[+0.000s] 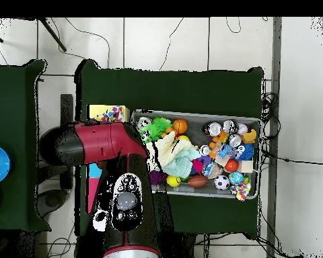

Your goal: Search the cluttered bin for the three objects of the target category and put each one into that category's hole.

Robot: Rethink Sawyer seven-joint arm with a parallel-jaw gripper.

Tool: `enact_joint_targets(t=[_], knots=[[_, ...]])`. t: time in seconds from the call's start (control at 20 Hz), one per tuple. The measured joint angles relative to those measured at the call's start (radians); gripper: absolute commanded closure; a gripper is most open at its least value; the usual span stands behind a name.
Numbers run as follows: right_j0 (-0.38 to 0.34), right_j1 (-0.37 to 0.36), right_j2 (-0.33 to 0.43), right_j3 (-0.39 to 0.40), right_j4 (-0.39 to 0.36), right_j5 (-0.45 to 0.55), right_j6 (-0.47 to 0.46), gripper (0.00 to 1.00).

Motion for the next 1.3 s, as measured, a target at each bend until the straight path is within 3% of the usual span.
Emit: enact_joint_targets(t=[0.5,0.95,1.3], knots=[[0.009,0.049,0.000,-0.002,-0.071,-0.037,0.000,1.00],[0.014,0.082,-0.001,-0.026,-0.122,-0.123,0.000,1.00],[0.024,0.151,-0.013,-0.057,-0.173,-0.215,0.000,1.00]])
